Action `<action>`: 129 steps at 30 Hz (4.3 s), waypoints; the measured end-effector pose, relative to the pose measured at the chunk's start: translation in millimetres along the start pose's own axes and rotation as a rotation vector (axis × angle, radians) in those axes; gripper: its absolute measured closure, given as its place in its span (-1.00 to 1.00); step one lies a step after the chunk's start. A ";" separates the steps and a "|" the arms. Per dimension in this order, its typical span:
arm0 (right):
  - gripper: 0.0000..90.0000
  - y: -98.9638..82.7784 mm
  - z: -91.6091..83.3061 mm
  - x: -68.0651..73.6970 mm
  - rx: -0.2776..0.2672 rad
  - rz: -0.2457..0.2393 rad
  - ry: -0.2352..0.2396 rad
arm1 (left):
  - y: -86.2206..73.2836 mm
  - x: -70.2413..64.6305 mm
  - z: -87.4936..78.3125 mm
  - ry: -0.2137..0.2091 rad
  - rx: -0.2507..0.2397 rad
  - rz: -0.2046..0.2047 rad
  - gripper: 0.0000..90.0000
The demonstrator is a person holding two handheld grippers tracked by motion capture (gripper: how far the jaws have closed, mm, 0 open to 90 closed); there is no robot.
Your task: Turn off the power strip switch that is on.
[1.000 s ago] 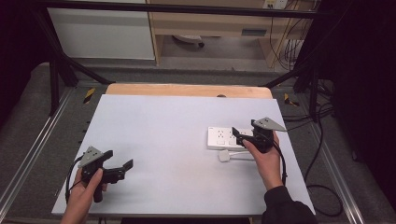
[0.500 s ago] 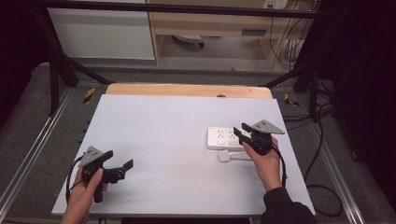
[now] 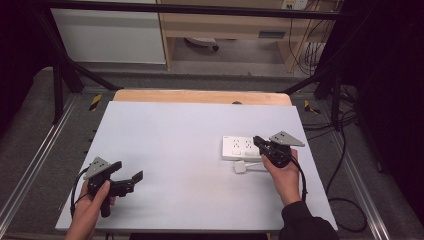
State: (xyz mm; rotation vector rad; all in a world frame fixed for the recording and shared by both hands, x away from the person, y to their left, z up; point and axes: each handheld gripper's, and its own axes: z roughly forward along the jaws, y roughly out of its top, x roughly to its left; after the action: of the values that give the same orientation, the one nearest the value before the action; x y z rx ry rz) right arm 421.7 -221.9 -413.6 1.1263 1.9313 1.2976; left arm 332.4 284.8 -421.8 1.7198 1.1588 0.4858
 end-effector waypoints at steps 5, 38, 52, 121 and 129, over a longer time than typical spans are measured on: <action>1.00 -3.3 2.5 1.2 0.029 0.001 0.005 | -0.2 -0.7 0.6 -0.002 0.000 -0.001 -0.85; 1.00 -16.6 18.7 12.8 0.134 -0.030 0.066 | -0.5 -2.6 2.0 0.005 0.008 0.019 -0.86; 1.00 -19.3 21.2 13.4 0.154 -0.031 0.075 | -0.6 -3.0 2.3 0.003 0.013 0.022 -0.86; 1.00 -25.4 28.1 13.7 0.184 0.003 0.094 | -1.3 -3.7 3.5 0.004 0.019 0.025 -0.86; 1.00 -25.5 27.9 13.7 0.182 0.000 0.094 | -1.3 -3.8 3.4 0.004 0.018 0.024 -0.86</action>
State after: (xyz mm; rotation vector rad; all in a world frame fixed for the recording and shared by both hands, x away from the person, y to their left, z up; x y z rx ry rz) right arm 428.6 -201.8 -447.7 1.1709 2.1540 1.2141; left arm 332.5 279.9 -423.8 1.7511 1.1496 0.4945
